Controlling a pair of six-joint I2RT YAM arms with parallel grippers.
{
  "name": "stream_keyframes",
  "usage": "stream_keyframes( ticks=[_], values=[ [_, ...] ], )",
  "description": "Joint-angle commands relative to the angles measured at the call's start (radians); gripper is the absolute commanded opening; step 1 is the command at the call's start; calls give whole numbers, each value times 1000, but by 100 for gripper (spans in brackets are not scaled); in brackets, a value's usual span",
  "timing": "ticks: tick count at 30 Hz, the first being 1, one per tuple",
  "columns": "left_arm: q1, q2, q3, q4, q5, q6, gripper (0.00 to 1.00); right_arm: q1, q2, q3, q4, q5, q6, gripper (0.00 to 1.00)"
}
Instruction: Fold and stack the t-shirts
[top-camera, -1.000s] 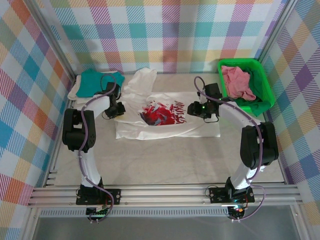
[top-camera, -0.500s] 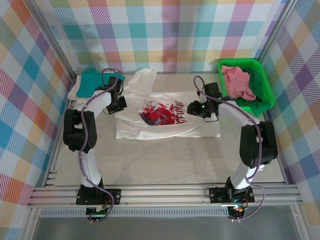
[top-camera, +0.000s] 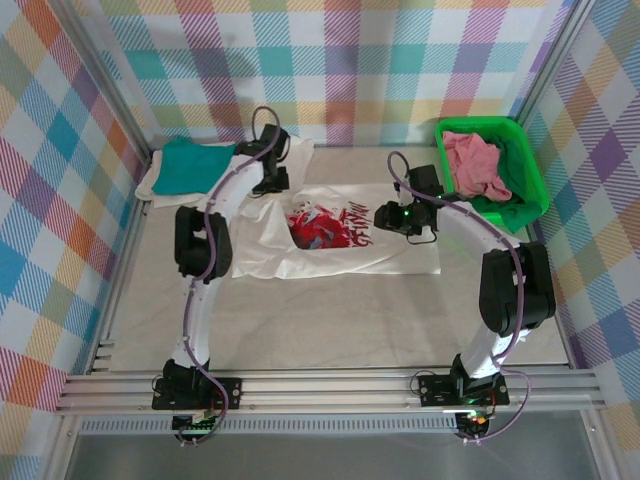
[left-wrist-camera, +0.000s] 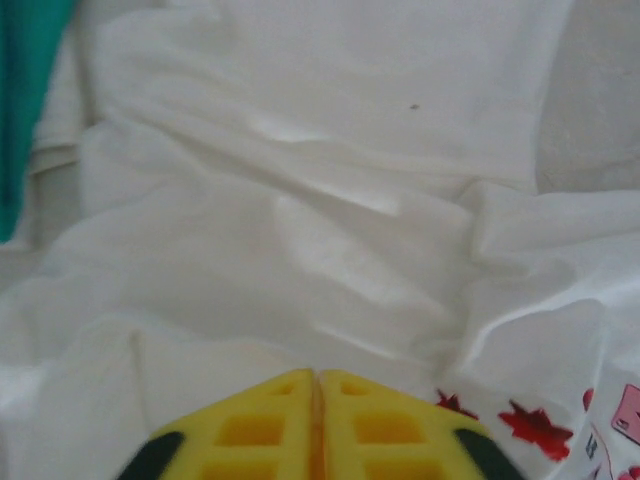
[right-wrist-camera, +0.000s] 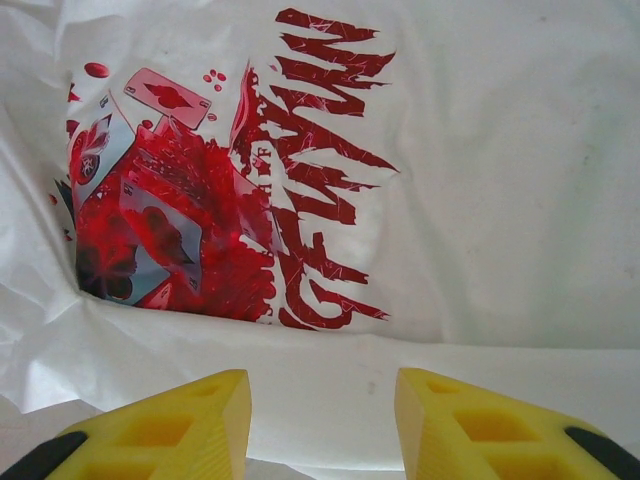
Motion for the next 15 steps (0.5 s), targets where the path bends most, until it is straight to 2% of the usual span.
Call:
stream_keyframes(
  ticks=[1,4,9,11,13,14,15],
  values=[
    [-44,63,141,-119,-58,51,14,6,-2,15,10,-24,4,44],
    [-83,78,221,-96,-64,100,25,6,6,18,11,-28,2,44],
    [-144,-2,224,24,-57,238,29,6,18,28,20,-49,10,44],
    [-135,-36,216,17,-22,204,31,7,20,33,27,-60,13,44],
    [-104,-100,129,22,-11,116,35,6,18,41,23,-61,11,44],
    [-90,-163,16,71,-1,75,40,7,13,38,32,-69,6,44],
    [-79,-235,-112,140,7,46,40,6,8,33,40,-76,1,44]
  ],
)
